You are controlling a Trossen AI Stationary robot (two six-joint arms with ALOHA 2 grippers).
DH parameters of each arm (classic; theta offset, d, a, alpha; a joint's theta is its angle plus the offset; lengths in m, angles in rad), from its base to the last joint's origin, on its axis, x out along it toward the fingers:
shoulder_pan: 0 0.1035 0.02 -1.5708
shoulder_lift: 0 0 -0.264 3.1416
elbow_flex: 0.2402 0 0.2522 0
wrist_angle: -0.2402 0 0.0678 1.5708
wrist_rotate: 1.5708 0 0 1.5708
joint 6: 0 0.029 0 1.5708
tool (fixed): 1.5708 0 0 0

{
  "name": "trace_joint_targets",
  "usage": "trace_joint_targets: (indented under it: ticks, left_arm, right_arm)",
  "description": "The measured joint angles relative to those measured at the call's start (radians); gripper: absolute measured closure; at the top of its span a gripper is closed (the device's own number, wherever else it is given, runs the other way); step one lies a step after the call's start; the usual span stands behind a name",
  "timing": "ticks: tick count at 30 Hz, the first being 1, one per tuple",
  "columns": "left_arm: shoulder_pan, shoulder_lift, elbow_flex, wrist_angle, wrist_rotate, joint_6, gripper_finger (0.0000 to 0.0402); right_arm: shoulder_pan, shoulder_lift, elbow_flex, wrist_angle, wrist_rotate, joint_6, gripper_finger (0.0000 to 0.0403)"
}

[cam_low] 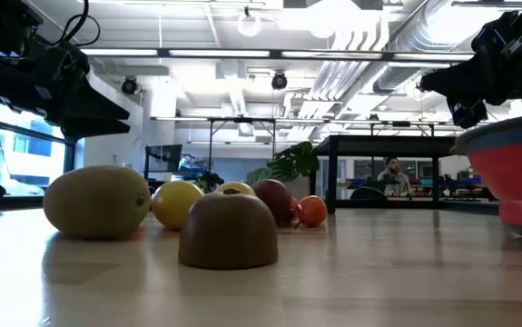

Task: Pick & Place Fruit
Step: Put the red strainer bowl on the shelf

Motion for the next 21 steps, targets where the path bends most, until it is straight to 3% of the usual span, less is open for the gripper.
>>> trace_joint_targets:
  ticks: [17, 21]
  left_arm:
    - [0.0, 0.0, 0.0, 0.0, 0.001, 0.156, 0.0174]
    - [0.0, 0.0, 0.0, 0.0, 0.001, 0.175, 0.0192]
  right_arm:
    - [0.0, 0.0, 0.0, 0.0, -0.003, -0.099, 0.04]
    - [0.0, 0.0, 0.0, 0.0, -0.004, -0.099, 0.04]
